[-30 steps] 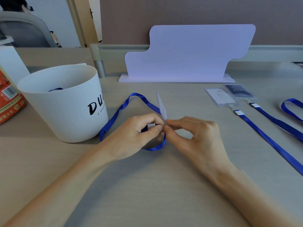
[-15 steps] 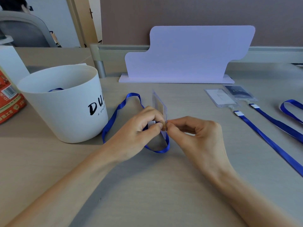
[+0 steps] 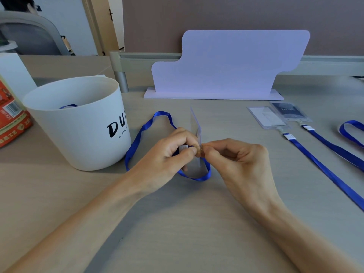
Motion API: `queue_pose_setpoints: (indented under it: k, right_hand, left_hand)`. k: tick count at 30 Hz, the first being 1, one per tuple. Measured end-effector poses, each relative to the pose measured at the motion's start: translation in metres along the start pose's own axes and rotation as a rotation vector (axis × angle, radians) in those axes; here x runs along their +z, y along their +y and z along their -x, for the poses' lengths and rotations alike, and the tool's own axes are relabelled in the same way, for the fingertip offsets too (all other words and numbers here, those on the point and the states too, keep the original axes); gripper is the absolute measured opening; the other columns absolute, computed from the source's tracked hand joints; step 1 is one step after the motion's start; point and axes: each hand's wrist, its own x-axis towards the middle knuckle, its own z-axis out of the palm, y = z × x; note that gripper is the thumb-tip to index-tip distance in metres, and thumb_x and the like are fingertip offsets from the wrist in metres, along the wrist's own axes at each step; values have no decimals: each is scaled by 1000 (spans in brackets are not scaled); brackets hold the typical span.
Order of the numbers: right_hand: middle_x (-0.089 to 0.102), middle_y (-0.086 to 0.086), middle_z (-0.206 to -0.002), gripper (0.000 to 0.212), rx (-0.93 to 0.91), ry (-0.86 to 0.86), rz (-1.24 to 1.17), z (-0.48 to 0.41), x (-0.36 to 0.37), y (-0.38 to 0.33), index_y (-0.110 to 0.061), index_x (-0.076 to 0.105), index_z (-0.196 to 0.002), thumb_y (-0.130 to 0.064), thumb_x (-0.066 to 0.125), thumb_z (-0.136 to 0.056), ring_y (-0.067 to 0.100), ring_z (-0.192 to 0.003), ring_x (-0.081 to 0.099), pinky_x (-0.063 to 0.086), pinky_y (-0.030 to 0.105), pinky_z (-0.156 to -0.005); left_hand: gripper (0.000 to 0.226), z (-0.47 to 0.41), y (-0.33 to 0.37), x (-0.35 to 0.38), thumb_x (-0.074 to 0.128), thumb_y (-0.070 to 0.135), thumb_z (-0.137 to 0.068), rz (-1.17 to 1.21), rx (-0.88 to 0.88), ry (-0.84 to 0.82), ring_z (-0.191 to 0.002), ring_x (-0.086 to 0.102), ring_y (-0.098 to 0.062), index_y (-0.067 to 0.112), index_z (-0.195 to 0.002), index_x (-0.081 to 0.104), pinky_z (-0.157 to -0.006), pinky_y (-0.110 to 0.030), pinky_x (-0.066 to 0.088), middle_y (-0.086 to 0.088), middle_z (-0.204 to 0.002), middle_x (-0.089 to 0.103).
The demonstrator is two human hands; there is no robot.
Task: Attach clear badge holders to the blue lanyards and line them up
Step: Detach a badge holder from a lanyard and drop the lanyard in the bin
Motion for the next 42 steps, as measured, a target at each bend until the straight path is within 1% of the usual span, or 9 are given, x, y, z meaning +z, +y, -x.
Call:
queue_pose_setpoints:
  k: [5, 13, 17, 21, 25, 29, 34, 38, 42]
  right_hand:
    - [76, -4, -70, 20, 42, 4, -72, -4, -2, 2, -16, 77, -70, -3, 66, -80, 20, -78, 73, 56, 32, -75]
    - [76, -5, -73, 12, 98, 8, -195, -10, -4, 5, -14, 75, -75, -7, 69, -83, 2, -71, 70, 49, 9, -63]
    - [74, -5, -72, 4, 199, -45, -171, -16, -6, 10, -15, 74, -82, -19, 74, -82, -1, -64, 64, 49, 15, -67]
    - [69, -4, -112, 59, 382, -50, -254, -21, -14, 20, -28, 66, -107, -47, 86, -55, 9, -95, 70, 53, 34, -93]
    - [55, -2, -132, 94, 464, -66, -345, -25, -19, 22, -36, 47, -133, -46, 87, -50, 13, -110, 65, 47, 37, -102]
    - [45, -7, -135, 83, 408, -78, -223, -25, -18, 20, -34, 39, -141, -33, 82, -70, 8, -118, 54, 47, 22, -88]
    - [55, -15, -118, 63, 283, -106, -126, -25, -13, 26, -30, 48, -131, -20, 79, -77, -15, -92, 56, 46, 4, -60]
    - [50, -18, -127, 72, 180, -197, 41, -21, -10, 29, -32, 45, -138, -34, 79, -75, -10, -104, 58, 45, 1, -71]
    - [45, -15, -140, 64, -127, -272, 586, -14, -7, 36, -29, 48, -138, -45, 70, -80, 9, -130, 40, 30, 11, -93]
  left_hand:
    - [17, 1, 1, -1, 45, 13, -87, 30, -17, 4, -84, 49, -35, 3, -85, 59, -66, -27, 53, -6, -92, 55]
    - [16, -1, 3, -5, 43, 12, -86, 101, -62, 23, -85, 57, -6, 11, -78, 57, -69, -27, 52, 14, -83, 60]
    - [16, -1, 1, -6, 42, 14, -86, 154, -105, 3, -106, 65, -10, 11, -77, 54, -71, -29, 53, 13, -115, 66]
    - [15, -1, 3, -7, 41, 13, -85, 152, -96, 21, -105, 65, -15, 5, -78, 52, -71, -29, 52, 10, -123, 66]
    - [15, -2, 4, -8, 37, 11, -85, 205, -105, 35, -99, 66, -21, 4, -78, 48, -67, -28, 51, 7, -122, 68]
    - [16, -3, 2, -9, 38, 12, -85, 243, -144, 46, -98, 68, -22, 10, -76, 50, -67, -30, 49, 4, -109, 73]
    - [21, -4, 4, -9, 39, 7, -94, 154, -208, 143, -92, 70, -20, 9, -76, 50, -70, -34, 46, 8, -82, 74]
    - [26, -5, 6, -13, 36, 7, -96, 146, -250, 265, -81, 68, -19, 12, -74, 50, -74, -29, 44, 5, -100, 75]
    - [27, -5, 6, -15, 36, 11, -98, 171, -303, 255, -76, 70, -31, 12, -73, 46, -85, -33, 49, 0, -101, 75]
